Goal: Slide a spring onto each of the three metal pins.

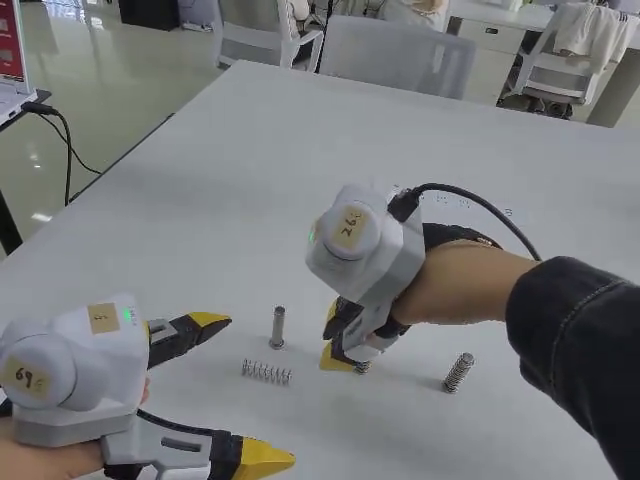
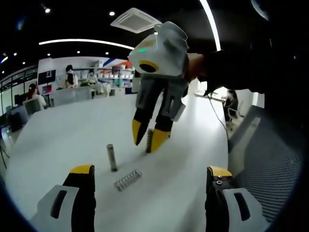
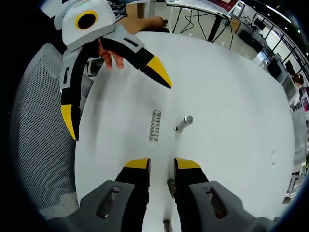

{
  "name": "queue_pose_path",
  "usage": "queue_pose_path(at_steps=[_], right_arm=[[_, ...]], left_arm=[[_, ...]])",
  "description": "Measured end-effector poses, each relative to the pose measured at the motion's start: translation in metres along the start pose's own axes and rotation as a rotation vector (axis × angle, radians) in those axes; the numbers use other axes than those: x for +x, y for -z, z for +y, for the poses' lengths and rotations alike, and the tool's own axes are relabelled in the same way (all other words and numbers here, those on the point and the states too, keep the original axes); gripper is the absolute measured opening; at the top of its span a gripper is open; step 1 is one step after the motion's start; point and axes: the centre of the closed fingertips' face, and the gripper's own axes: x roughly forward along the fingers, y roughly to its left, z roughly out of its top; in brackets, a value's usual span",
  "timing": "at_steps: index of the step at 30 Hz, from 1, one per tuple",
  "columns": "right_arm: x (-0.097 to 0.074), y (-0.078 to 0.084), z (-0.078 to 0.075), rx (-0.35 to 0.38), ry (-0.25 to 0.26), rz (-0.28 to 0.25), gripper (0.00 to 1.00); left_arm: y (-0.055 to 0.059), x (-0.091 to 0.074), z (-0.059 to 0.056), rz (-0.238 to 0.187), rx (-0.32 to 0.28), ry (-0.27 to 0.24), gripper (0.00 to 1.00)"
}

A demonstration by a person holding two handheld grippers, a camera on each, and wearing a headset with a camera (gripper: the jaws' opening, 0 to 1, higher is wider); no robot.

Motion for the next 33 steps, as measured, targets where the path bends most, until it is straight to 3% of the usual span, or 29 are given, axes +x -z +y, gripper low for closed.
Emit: queue_pose_path(at_steps=[10, 23, 33], right_arm=[[0.014, -0.017, 0.007, -0.004, -0.017, -0.033, 0.13], [0.032, -0.025, 0.009, 0.027, -0.023, -0.057, 0.09], [0.043, -0.020, 0.007, 0.051, -0.015, -0.036, 0.09]], left_arm=[[0.001, 0.000, -0.001, 0.004, 0.002, 0.004, 0.92], [0.002, 0.000, -0.001, 0.009, 0.001, 0.005, 0.92], [0.002, -0.002, 0.000, 0.013, 0.000, 0.000, 0.91]])
